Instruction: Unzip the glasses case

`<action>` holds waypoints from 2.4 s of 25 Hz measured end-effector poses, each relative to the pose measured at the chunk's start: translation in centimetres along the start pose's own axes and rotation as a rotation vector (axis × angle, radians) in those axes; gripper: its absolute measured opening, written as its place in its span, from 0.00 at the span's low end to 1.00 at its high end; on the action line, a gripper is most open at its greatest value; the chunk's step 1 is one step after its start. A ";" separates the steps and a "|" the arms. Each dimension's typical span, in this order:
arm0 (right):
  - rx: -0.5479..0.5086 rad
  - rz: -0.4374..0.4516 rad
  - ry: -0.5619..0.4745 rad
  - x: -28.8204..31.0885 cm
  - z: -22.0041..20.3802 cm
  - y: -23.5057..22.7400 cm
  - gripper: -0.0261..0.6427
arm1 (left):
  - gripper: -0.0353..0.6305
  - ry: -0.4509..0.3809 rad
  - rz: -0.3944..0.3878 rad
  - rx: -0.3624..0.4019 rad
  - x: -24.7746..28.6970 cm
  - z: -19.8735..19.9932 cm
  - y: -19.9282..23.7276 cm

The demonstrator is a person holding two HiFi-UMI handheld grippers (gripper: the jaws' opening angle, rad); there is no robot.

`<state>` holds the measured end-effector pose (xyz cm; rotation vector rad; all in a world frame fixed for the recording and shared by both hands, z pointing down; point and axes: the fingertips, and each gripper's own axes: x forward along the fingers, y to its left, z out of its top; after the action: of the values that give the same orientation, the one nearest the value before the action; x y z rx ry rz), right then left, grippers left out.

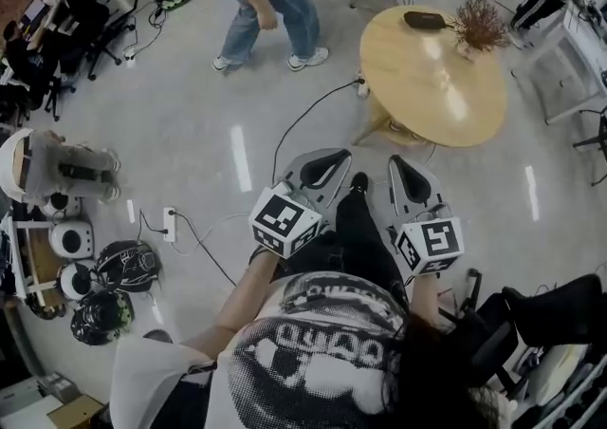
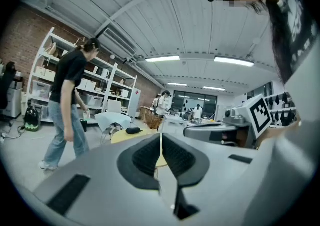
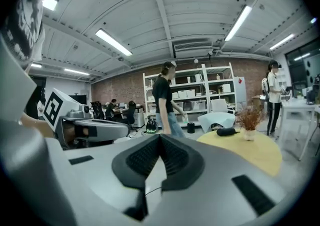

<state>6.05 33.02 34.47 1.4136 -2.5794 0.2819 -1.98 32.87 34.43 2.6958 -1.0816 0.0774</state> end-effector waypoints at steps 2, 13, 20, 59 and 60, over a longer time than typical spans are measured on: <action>0.002 0.009 0.007 1.3 -0.3 -1.0 0.04 | 0.08 0.003 0.016 -0.026 0.9 -0.3 1.3; 0.009 0.037 0.042 10.0 1.2 -11.8 0.04 | 0.08 0.060 0.041 -0.001 12.2 1.7 7.4; 0.023 0.024 0.062 13.6 2.2 -18.1 0.04 | 0.08 0.084 0.015 0.036 18.8 3.4 8.9; -0.001 -0.143 0.217 31.2 1.3 -32.0 0.06 | 0.08 0.210 -0.243 0.172 36.4 6.3 22.9; -0.027 -0.153 0.239 31.7 1.3 -32.7 0.06 | 0.08 0.215 -0.259 0.171 37.0 6.4 23.5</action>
<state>16.84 -10.28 43.77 1.4605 -2.2651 0.3671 8.52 -10.04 37.89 2.8702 -0.6867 0.4199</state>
